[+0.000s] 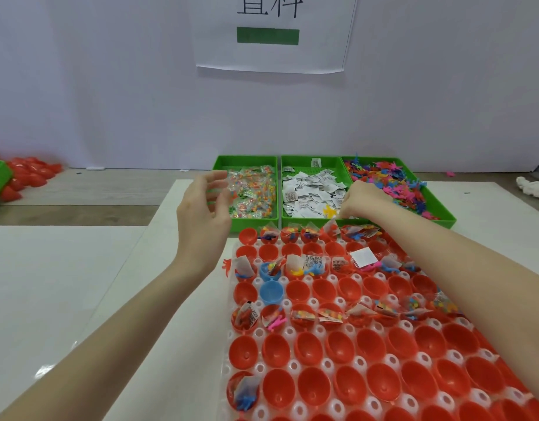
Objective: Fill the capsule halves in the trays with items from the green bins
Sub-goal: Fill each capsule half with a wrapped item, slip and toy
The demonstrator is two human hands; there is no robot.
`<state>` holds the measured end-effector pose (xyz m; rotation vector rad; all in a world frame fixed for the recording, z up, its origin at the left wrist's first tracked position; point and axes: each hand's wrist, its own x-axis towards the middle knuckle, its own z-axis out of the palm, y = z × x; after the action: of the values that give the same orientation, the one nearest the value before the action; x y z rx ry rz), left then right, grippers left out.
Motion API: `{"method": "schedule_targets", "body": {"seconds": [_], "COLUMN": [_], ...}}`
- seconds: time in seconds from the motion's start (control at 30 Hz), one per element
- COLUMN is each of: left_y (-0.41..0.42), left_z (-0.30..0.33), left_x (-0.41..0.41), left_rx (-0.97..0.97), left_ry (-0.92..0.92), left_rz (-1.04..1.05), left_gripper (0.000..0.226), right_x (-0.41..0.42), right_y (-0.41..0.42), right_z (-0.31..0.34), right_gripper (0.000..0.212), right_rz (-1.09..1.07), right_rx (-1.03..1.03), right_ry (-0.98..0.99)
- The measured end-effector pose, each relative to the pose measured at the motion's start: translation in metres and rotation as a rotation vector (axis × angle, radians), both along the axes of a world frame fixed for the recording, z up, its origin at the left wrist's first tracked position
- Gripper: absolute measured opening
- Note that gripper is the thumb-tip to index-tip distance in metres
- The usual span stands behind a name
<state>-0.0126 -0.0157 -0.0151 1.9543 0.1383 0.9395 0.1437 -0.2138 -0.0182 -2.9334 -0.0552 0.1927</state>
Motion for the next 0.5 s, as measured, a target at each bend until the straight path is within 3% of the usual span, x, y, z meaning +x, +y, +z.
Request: {"method": "schedule_targets", "body": {"seconds": [0.07, 0.2, 0.5], "left_y": [-0.002, -0.004, -0.006], "left_z": [0.0, 0.0, -0.002], "left_x": [-0.005, -0.012, -0.021], "left_rx": [-0.035, -0.059, -0.109], "left_ry": [-0.004, -0.021, -0.026], "left_rz": [-0.024, -0.044, -0.069], "left_gripper": [0.017, 0.02, 0.022], "right_x": [0.0, 0.0, 0.002], "right_y": [-0.001, -0.001, -0.007], "right_z": [0.0, 0.0, -0.001], "right_gripper": [0.016, 0.042, 0.027], "right_rz": [-0.013, -0.034, 0.0], "right_rx": [0.002, -0.033, -0.016], "right_ry": [0.004, -0.018, -0.064]}}
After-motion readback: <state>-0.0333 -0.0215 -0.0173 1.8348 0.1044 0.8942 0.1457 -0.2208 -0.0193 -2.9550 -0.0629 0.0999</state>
